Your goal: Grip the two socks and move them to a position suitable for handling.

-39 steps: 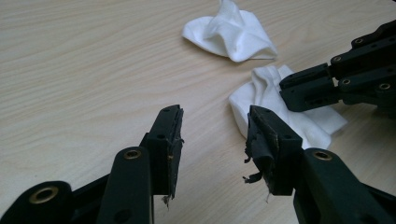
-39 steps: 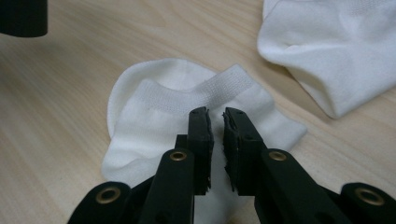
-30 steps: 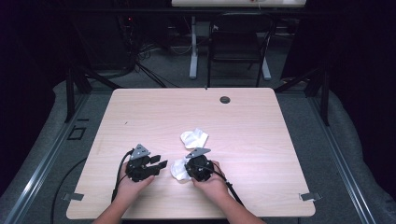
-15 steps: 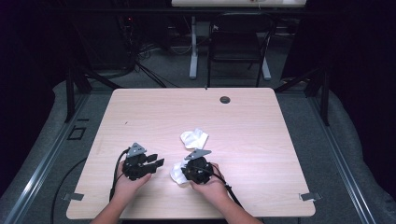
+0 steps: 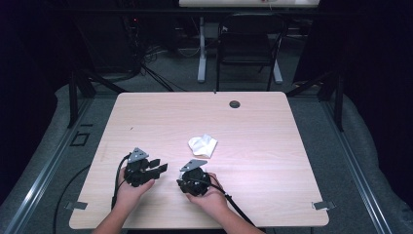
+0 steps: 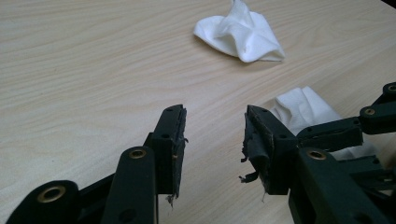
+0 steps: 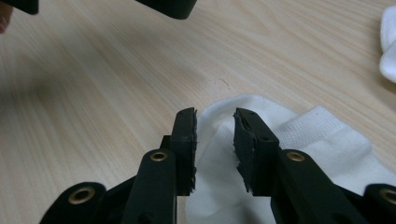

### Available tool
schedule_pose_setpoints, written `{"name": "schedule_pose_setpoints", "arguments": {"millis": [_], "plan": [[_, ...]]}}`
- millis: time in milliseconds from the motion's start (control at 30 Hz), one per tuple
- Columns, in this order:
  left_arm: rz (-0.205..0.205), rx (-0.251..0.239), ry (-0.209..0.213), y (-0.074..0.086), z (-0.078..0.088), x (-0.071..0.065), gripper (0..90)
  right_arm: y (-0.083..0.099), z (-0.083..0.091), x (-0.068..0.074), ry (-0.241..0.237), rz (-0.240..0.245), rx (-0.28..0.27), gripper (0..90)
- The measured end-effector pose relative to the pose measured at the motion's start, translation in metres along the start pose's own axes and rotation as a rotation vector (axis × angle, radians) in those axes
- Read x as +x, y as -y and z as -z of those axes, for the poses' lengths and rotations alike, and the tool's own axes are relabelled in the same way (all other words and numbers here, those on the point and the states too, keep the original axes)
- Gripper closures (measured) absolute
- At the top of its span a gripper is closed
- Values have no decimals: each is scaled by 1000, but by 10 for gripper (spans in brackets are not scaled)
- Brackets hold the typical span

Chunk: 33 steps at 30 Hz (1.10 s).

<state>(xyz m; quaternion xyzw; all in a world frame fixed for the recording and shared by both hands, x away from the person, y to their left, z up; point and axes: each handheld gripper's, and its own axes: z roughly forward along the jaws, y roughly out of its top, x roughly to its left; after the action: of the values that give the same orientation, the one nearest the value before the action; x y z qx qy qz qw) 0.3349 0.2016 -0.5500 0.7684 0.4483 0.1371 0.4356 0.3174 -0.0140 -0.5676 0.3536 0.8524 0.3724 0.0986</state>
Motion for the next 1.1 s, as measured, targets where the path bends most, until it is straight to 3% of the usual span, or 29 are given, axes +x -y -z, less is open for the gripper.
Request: {"name": "schedule_pose_setpoints", "arguments": {"millis": [367,600,1100], "plan": [[-5,11,5,1,-2,-2,574,3,-4,0,36,17,22,784],[-18,13,7,2,-4,-5,570,3,-4,-3,18,-29,13,876],[-39,29,28,3,-8,-12,575,1,13,-8,9,-71,-34,891]]}}
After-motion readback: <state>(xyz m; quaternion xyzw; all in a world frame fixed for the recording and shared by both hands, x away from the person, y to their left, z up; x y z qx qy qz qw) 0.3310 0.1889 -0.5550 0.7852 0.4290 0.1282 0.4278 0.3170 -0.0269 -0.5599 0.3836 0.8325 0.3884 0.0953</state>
